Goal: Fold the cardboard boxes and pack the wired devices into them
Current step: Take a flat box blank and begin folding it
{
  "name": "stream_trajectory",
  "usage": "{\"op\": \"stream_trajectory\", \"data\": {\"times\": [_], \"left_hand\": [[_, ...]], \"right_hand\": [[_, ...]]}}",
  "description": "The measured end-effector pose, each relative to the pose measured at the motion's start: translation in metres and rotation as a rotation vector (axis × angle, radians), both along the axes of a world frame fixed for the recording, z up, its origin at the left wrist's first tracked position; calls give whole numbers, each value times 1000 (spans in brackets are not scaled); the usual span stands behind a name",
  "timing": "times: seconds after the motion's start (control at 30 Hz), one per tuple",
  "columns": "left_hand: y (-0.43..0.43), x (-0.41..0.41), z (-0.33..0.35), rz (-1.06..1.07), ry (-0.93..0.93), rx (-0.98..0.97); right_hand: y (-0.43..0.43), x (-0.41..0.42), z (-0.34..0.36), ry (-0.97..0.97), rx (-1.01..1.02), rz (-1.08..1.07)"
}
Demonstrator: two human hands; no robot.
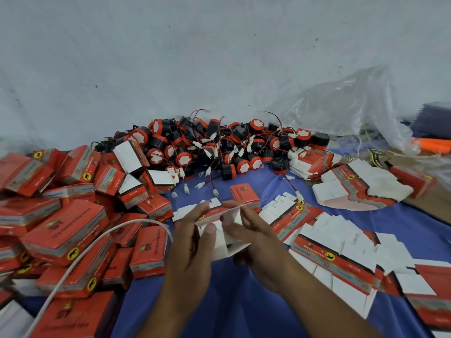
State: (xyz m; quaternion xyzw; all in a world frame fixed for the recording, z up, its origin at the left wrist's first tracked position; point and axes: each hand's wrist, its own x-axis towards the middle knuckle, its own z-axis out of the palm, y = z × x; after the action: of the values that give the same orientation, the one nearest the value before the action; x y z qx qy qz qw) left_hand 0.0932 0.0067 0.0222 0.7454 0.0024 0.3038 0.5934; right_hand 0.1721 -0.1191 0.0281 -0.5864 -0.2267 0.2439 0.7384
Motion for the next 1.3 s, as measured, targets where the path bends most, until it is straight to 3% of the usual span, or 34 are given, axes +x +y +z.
{"op": "stream_trajectory", "data": {"times": [0.13, 0.23, 0.33, 0.43, 0.53, 0.67, 0.77, 0.97, 1.1, 1.3], "left_hand": [[-5, -4, 2, -135, -96, 345], [-5, -1, 0, -26, -151, 505], [0, 0, -1, 175, -134, 450], [3, -1, -3, 329, -82, 261], [-2, -4, -1, 265, -49, 295], [-8, -8, 3, 109, -75, 452], [-6, -8, 6, 47, -90, 452], [-6, -4, 2, 25, -126, 519], [-5, -5, 1, -13, -84, 393], [-5, -4, 1, 68, -106, 513]], "right_hand": [[0, 3, 1, 95, -21, -52], [-2, 2, 4, 109, -24, -10], [0, -2, 9, 96, -53, -8], [4, -7, 6, 42, 2, 9], [9, -15, 1, -32, 24, 38], [2, -6, 6, 45, 118, -49], [-8, -2, 13, 77, 177, 30], [-14, -1, 9, -143, -67, 132], [-9, -4, 9, -165, -58, 46], [0, -4, 4, -169, -68, -59]]}}
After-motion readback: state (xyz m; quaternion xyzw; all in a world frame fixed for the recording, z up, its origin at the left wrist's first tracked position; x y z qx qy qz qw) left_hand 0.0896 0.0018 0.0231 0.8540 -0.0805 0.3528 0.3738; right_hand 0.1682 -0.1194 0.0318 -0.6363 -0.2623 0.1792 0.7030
